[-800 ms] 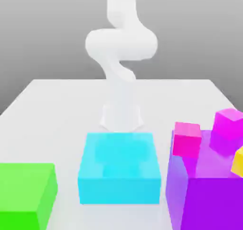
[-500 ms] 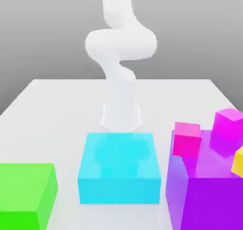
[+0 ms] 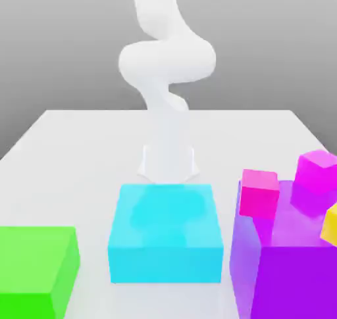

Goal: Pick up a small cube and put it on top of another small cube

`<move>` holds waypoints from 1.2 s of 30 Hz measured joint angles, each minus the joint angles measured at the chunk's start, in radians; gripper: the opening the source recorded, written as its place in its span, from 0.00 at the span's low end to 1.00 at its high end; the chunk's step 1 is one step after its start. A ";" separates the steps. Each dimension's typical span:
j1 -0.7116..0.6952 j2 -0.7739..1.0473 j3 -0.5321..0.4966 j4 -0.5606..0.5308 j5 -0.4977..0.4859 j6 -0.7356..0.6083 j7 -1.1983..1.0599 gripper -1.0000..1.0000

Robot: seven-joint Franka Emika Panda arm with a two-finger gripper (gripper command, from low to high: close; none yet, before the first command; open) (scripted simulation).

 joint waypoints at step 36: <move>0.120 0.871 0.048 -0.086 -0.003 0.373 -1.159 0.50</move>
